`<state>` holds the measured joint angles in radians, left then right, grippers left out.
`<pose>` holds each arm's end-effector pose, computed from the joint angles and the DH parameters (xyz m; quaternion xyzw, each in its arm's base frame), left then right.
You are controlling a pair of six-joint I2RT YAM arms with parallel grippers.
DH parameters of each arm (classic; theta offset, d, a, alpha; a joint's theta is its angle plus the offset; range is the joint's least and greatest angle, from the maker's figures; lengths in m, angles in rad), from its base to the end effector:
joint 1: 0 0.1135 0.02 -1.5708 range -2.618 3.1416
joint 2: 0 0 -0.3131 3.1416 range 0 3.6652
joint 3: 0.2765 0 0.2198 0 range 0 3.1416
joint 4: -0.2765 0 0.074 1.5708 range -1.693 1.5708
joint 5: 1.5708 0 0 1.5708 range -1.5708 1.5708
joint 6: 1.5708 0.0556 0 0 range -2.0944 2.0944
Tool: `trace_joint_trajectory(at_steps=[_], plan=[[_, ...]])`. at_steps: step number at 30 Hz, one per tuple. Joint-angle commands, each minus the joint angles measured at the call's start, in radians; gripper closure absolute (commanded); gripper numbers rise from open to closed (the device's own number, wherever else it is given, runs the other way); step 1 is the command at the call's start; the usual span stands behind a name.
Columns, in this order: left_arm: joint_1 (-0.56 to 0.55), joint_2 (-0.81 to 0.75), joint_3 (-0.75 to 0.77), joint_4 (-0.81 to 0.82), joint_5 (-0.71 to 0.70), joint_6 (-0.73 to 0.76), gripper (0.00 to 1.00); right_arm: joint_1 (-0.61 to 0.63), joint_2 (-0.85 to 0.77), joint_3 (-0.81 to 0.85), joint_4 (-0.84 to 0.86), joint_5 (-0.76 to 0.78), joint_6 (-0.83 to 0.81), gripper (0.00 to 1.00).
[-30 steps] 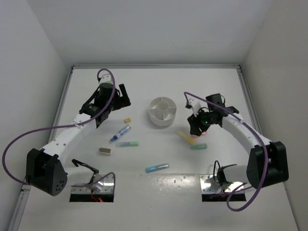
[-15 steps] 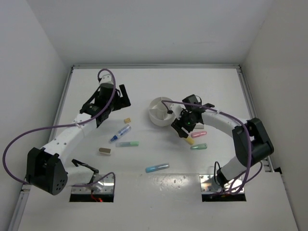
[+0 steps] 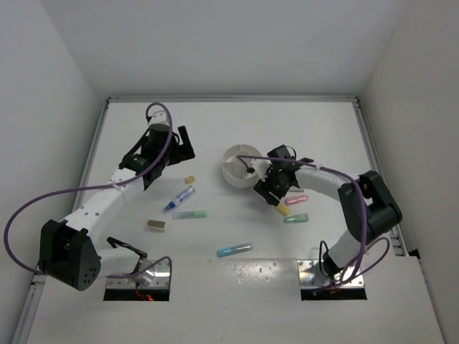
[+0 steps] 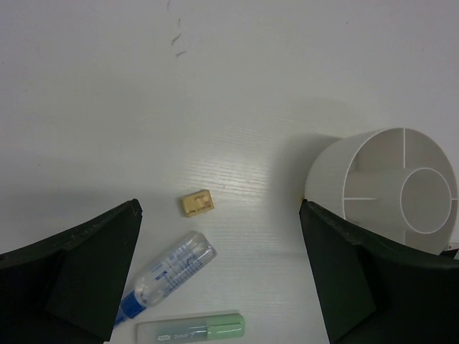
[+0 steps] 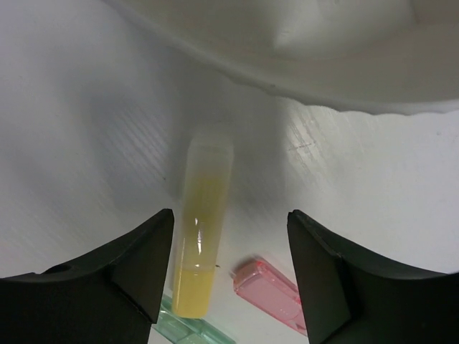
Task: Sort the stationery into containers
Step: Pick up the stationery from the center of the board.
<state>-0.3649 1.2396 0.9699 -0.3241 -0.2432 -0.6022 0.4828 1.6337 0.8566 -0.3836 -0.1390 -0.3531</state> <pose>0.2328 -0.0746 0.3395 -0.1603 0.8636 -0.1217 0.4622 0.2479 0.1387 0.2021 -0.4093 0.8869 0.0810 0.1983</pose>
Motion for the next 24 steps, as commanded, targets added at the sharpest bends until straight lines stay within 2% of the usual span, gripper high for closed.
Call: trace_joint_trajectory(at_steps=[1, 5, 11, 14, 15, 18, 22, 24], plan=[[0.009, -0.025, 0.018, 0.008, 0.007, 0.015, 0.02, 0.011, 0.028, -0.002, 0.02, -0.019, -0.024, 0.36], [0.009, -0.025, 0.018, 0.008, 0.007, 0.015, 0.02, 0.011, 0.061, -0.002, -0.011, -0.031, -0.04, 0.41], [0.009, -0.025, 0.018, 0.008, 0.007, 0.015, 0.02, 0.011, 0.08, -0.002, -0.02, -0.031, -0.04, 0.43], [0.009, -0.025, 0.018, 0.008, 0.007, 0.015, 0.02, 0.011, 0.08, 0.007, -0.044, -0.031, -0.04, 0.6], [0.009, -0.025, 0.018, 0.008, 0.007, 0.015, 0.02, 0.011, 0.08, 0.007, -0.055, -0.031, -0.049, 0.69], [0.009, -0.025, 0.018, 0.008, 0.007, 0.015, 0.02, 0.011, 0.08, 0.016, -0.101, -0.051, -0.064, 0.84], [0.009, -0.025, 0.018, 0.008, 0.007, 0.015, 0.02, 0.002, 0.005, 0.025, -0.168, -0.152, -0.133, 0.98], [0.009, -0.025, 0.018, 0.008, 0.007, 0.015, 0.02, -0.01, -0.108, 0.062, -0.282, -0.247, -0.188, 0.98]])
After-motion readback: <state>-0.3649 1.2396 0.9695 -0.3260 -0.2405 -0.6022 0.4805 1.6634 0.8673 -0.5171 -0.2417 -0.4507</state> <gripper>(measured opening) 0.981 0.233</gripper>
